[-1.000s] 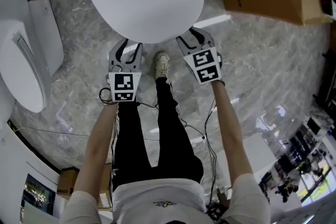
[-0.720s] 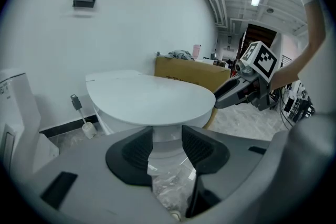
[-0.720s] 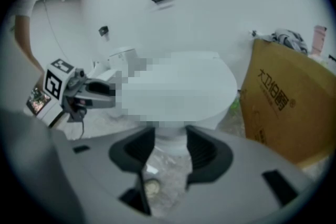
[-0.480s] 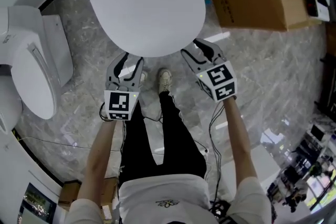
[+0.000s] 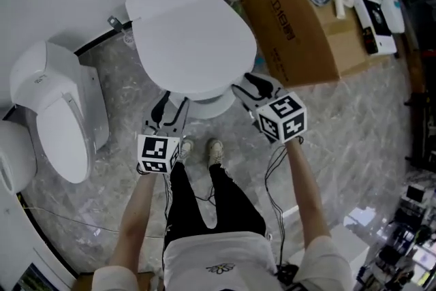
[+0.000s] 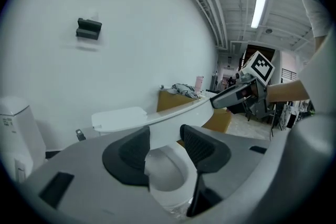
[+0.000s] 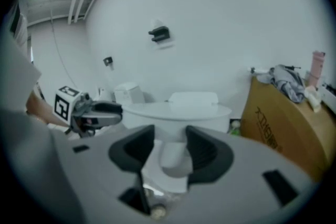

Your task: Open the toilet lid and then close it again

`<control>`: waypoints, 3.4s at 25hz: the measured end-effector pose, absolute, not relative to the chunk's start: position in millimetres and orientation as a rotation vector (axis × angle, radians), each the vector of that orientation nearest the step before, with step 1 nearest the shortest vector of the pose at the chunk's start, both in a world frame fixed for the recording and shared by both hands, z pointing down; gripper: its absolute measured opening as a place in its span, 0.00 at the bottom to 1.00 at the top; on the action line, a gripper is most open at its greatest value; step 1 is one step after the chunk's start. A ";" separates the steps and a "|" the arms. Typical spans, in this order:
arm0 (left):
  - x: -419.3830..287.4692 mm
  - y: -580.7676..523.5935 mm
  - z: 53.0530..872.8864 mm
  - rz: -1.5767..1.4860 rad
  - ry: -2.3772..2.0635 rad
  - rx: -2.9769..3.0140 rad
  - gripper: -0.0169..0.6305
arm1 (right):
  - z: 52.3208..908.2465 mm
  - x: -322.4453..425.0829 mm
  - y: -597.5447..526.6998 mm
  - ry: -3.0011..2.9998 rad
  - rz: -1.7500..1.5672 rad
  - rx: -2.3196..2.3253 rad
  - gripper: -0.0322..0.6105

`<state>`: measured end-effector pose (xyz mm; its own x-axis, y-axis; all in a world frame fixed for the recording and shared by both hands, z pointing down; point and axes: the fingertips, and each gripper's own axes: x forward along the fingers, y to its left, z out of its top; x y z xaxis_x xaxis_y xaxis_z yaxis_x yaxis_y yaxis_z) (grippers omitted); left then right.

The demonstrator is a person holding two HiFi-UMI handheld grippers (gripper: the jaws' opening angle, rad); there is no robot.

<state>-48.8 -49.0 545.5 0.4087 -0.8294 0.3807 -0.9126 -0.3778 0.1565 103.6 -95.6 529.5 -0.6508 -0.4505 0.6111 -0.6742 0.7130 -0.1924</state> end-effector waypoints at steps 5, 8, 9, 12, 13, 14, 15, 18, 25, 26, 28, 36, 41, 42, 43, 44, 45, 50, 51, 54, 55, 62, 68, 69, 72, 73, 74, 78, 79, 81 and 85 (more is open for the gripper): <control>-59.9 -69.0 513.3 0.314 -1.520 2.332 0.36 | 494.5 91.6 -118.2 -2.413 0.574 0.880 0.38; -66.8 -84.8 495.2 0.280 -1.522 2.346 0.36 | 474.4 84.1 -135.5 -2.431 0.570 0.897 0.38; -69.6 -89.9 489.4 0.268 -1.523 2.347 0.37 | 468.2 81.2 -141.2 -2.440 0.571 0.901 0.38; -77.5 -104.9 473.7 0.261 -1.531 2.359 0.37 | 450.3 72.5 -158.0 -2.472 0.583 0.918 0.38; -79.8 -110.2 468.8 0.266 -1.536 2.366 0.38 | 444.3 69.9 -163.8 -2.483 0.587 0.924 0.38; -82.2 -115.7 463.9 0.271 -1.543 2.373 0.38 | 438.4 67.4 -169.7 -2.494 0.590 0.930 0.38; -84.9 -121.1 458.8 0.269 -1.549 2.377 0.39 | 432.4 64.6 -175.7 -2.505 0.593 0.935 0.38; -94.3 -138.2 442.9 0.215 -1.562 2.372 0.39 | 414.6 56.0 -194.6 -2.537 0.598 0.946 0.38; -116.2 -182.6 412.8 0.180 -1.602 2.364 0.39 | 380.4 34.0 -242.7 -2.591 0.615 0.974 0.38; -119.7 -188.8 409.0 0.179 -1.607 2.364 0.39 | 376.0 30.5 -249.6 -2.598 0.620 0.980 0.38; -127.4 -201.0 401.9 0.168 -1.611 2.359 0.39 | 368.0 23.7 -263.1 -2.609 0.632 0.996 0.38; -153.8 -255.7 377.6 0.199 -1.669 2.369 0.38 | 338.1 -5.0 -323.6 -2.634 0.668 1.043 0.38; -169.6 -288.0 368.3 0.208 -1.659 2.360 0.38 | 326.3 -22.8 -359.3 -2.629 0.689 1.071 0.38; -172.6 -293.6 366.6 0.210 -1.659 2.359 0.38 | 324.3 -26.0 -365.9 -2.629 0.692 1.074 0.38; -175.3 -299.2 364.9 0.215 -1.663 2.363 0.39 | 322.3 -29.2 -372.5 -2.629 0.695 1.076 0.38; -178.2 -305.1 363.4 0.223 -1.670 2.367 0.38 | 320.1 -32.6 -379.2 -2.629 0.698 1.078 0.38; -181.1 -311.2 362.0 0.230 -1.677 2.371 0.38 | 318.0 -36.0 -386.1 -2.630 0.700 1.082 0.38; -193.9 -340.1 357.9 0.242 -1.699 2.353 0.38 | 310.7 -49.3 -416.3 -2.641 0.698 1.156 0.38; -196.0 -345.0 357.6 0.243 -1.704 2.348 0.38 | 310.0 -51.4 -421.4 -2.641 0.695 1.174 0.38; -204.2 -358.1 357.0 0.252 -1.720 2.339 0.38 | 308.3 -59.7 -435.8 -2.644 0.692 1.205 0.38; -206.8 -362.2 356.9 0.259 -1.726 2.340 0.39 | 307.9 -62.6 -440.5 -2.645 0.692 1.208 0.38; -221.2 -390.7 356.6 0.289 -1.752 2.316 0.38 | 305.5 -77.7 -470.8 -2.646 0.684 1.243 0.38; -231.9 -412.2 357.7 0.282 -1.746 2.265 0.38 | 305.6 -89.4 -494.4 -2.629 0.670 1.271 0.38; -233.7 -415.7 358.3 0.307 -1.755 2.268 0.38 | 305.5 -91.5 -497.8 -2.625 0.668 1.275 0.38; -237.3 -425.2 358.8 0.329 -1.758 2.258 0.39 | 305.0 -95.2 -506.8 -2.621 0.657 1.307 0.38; -238.2 -427.7 359.1 0.331 -1.755 2.251 0.38 | 305.1 -95.9 -509.2 -2.622 0.653 1.321 0.38; -239.2 -430.0 359.6 0.340 -1.755 2.245 0.38 | 305.2 -96.7 -511.5 -2.622 0.650 1.334 0.38; -243.7 -438.2 363.7 0.383 -1.764 2.225 0.39 | 308.6 -100.6 -517.8 -2.596 0.593 1.362 0.38; -245.4 -441.0 364.0 0.382 -1.764 2.216 0.38 | 312.8 -101.9 -517.6 -2.563 0.529 1.350 0.38; -249.5 -447.6 364.8 0.387 -1.773 2.197 0.39 | 327.1 -103.1 -513.6 -2.460 0.318 1.311 0.38; -254.7 -458.5 366.5 0.424 -1.789 2.179 0.39 | 347.1 -105.0 -499.5 -2.464 0.194 1.309 0.30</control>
<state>-254.7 -458.5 366.5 0.1860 -0.8965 0.4021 -0.9816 -0.1874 0.0363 -105.0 -499.5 347.1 -0.5158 -0.7771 0.3606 -0.8239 0.5653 0.0397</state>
